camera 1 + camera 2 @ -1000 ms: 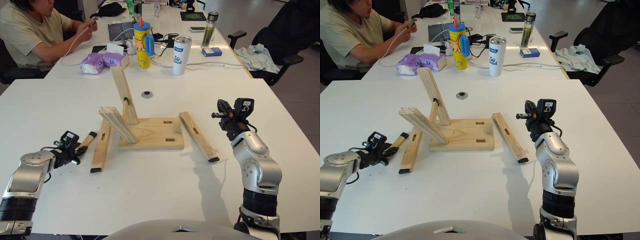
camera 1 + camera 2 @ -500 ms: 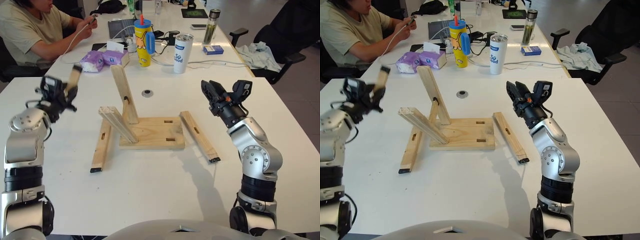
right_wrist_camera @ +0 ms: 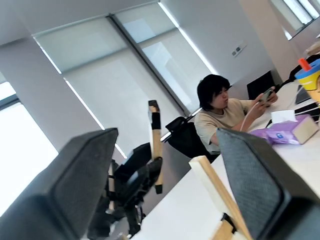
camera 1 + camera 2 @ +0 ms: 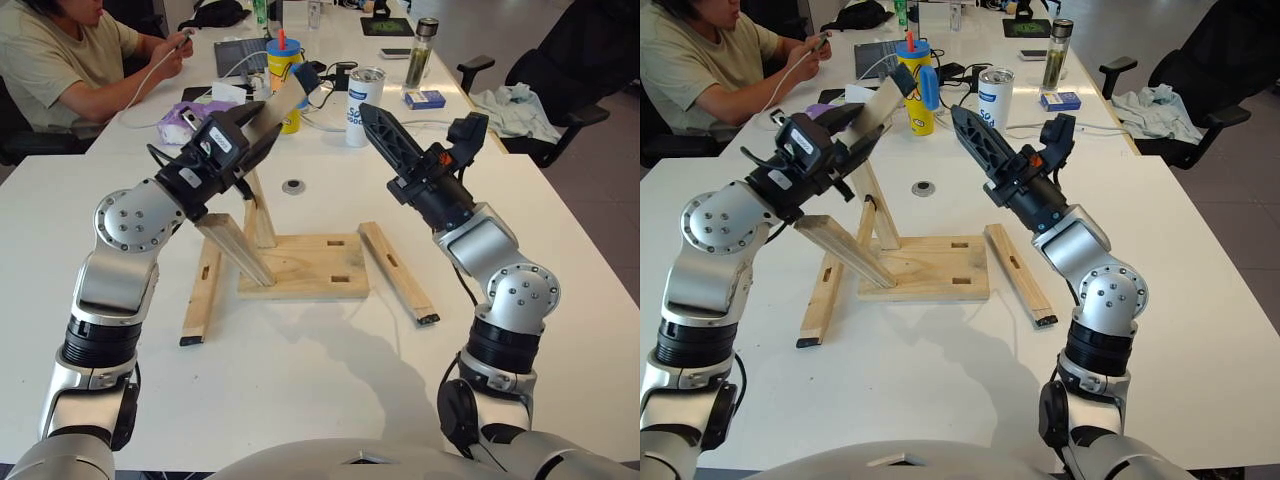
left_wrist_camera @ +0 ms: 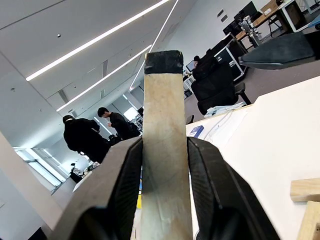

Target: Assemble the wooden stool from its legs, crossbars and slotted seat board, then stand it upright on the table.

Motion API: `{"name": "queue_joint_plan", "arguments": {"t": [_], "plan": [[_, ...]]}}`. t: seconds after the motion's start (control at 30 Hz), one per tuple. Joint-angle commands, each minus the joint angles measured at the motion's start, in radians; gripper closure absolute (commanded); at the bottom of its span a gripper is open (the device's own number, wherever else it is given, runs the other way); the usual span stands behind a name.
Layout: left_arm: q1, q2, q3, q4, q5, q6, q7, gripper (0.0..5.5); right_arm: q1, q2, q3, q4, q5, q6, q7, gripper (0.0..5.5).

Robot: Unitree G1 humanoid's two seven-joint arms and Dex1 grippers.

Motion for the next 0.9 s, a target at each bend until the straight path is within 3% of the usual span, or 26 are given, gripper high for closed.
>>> {"name": "queue_joint_plan", "arguments": {"t": [0.03, 0.27, 0.67, 0.9], "plan": [[-0.021, -0.02, -0.012, 0.003, -0.013, -0.005, -0.029, 4.16, -0.039, 0.009, 0.036, 0.032, 0.004, -0.014, -0.023, 1.86], [-0.025, -0.043, -0.023, -0.001, -0.036, 0.021, -0.069, 4.16, -0.055, 0.049, 0.092, 0.072, -0.048, -0.076, -0.017, 1.86], [-0.006, -0.055, -0.058, -0.038, -0.005, 0.068, -0.068, 4.16, -0.074, 0.07, 0.11, 0.101, -0.09, -0.126, -0.032, 4.06], [-0.014, -0.053, -0.06, -0.042, 0.003, 0.09, -0.066, 4.16, -0.073, 0.071, 0.109, 0.109, -0.09, -0.125, -0.037, 5.06]]}}
